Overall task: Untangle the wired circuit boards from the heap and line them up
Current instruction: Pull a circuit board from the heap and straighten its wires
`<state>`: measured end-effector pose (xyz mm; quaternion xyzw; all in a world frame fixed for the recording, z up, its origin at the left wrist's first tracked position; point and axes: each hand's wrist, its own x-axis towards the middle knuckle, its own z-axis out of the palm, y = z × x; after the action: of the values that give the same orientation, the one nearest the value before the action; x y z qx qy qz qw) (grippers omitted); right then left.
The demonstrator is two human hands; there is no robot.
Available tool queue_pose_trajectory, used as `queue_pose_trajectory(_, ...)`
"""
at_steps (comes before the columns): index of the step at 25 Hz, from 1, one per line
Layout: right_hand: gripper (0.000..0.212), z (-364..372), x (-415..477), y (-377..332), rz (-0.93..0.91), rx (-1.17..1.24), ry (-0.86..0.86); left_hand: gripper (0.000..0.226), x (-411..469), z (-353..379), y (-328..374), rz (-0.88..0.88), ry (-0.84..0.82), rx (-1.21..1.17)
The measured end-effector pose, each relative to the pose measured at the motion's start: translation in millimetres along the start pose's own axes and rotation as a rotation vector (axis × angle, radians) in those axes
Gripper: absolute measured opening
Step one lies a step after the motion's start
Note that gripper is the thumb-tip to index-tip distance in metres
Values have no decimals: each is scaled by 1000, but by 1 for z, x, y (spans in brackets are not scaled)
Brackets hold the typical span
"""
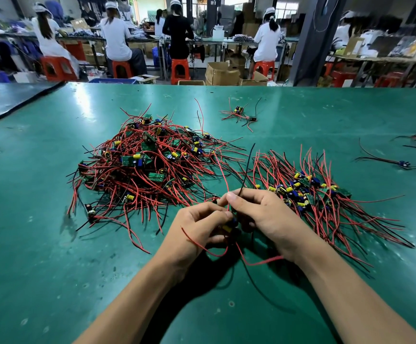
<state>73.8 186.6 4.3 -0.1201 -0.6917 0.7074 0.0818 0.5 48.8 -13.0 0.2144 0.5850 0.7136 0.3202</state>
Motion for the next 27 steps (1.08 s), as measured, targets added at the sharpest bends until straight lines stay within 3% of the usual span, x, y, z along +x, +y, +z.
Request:
queue_pose_trajectory(6,23,-3,1,-2,49,113,44,34,-2,0,4,-30,7,-45)
queue_pose_trajectory(13,22,1,2,2,2,137,44,20,-4,2,4,-25,-28,-31)
queue_pose_trajectory(17,24,-5,1,3,42,133,-92,25,-3,0,4,-53,-24,-52)
queue_pose_trajectory(20,35,-9,2,4,81,134,-172,12,-3,-1,7,-88,-55,-115)
queue_pose_trajectory(24,36,-8,6,8,38,134,-35,20,-3,-3,6,-103,-26,-110)
queue_pose_trajectory(27,25,-6,6,10,32,135,15,18,-4,-2,4,-52,-40,-30)
